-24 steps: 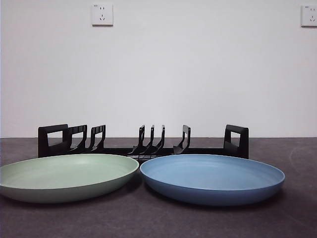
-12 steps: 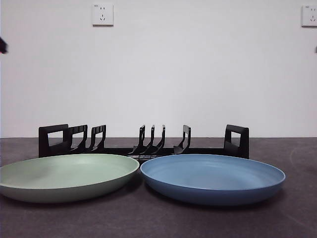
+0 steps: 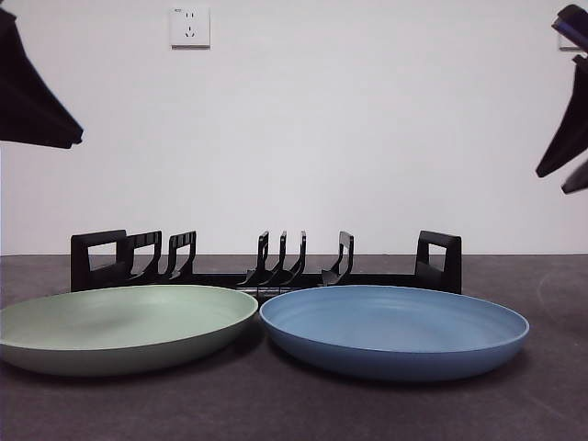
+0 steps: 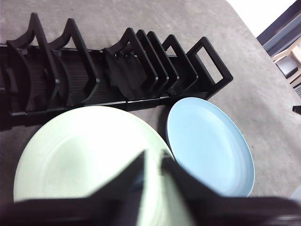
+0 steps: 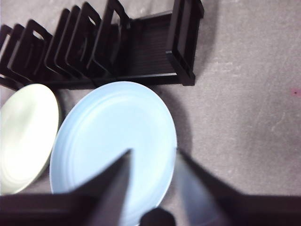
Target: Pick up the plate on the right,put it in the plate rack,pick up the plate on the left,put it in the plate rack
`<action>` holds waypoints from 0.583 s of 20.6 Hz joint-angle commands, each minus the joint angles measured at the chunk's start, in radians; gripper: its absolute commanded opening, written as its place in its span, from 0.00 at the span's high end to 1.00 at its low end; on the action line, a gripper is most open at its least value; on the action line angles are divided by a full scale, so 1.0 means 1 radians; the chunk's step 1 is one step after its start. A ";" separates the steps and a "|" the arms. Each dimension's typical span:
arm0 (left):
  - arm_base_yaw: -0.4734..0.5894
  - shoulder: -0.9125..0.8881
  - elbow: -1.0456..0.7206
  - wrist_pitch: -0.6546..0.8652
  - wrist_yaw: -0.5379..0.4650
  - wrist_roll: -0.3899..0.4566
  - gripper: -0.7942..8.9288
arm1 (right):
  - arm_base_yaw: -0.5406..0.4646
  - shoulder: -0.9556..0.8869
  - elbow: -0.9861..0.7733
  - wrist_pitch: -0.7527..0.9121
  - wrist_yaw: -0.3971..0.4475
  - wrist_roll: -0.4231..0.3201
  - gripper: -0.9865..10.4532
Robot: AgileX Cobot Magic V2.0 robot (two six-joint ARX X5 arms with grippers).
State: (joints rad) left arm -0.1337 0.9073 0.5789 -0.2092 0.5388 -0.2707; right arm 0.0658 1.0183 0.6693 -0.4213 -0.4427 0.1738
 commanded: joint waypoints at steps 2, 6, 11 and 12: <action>0.000 0.000 0.017 0.018 -0.015 0.009 0.58 | 0.002 0.021 0.005 0.004 0.002 -0.029 0.67; -0.035 0.000 0.084 0.005 -0.041 0.058 0.58 | 0.024 0.106 0.005 0.015 0.003 -0.034 0.75; -0.146 0.006 0.170 -0.081 -0.206 0.172 0.58 | 0.093 0.301 0.005 0.100 0.007 -0.033 0.75; -0.167 0.010 0.176 -0.086 -0.229 0.171 0.58 | 0.103 0.334 0.005 0.116 0.009 -0.033 0.75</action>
State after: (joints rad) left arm -0.3004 0.9123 0.7547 -0.2928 0.3153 -0.1284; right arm 0.1680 1.3495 0.6735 -0.3069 -0.4339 0.1486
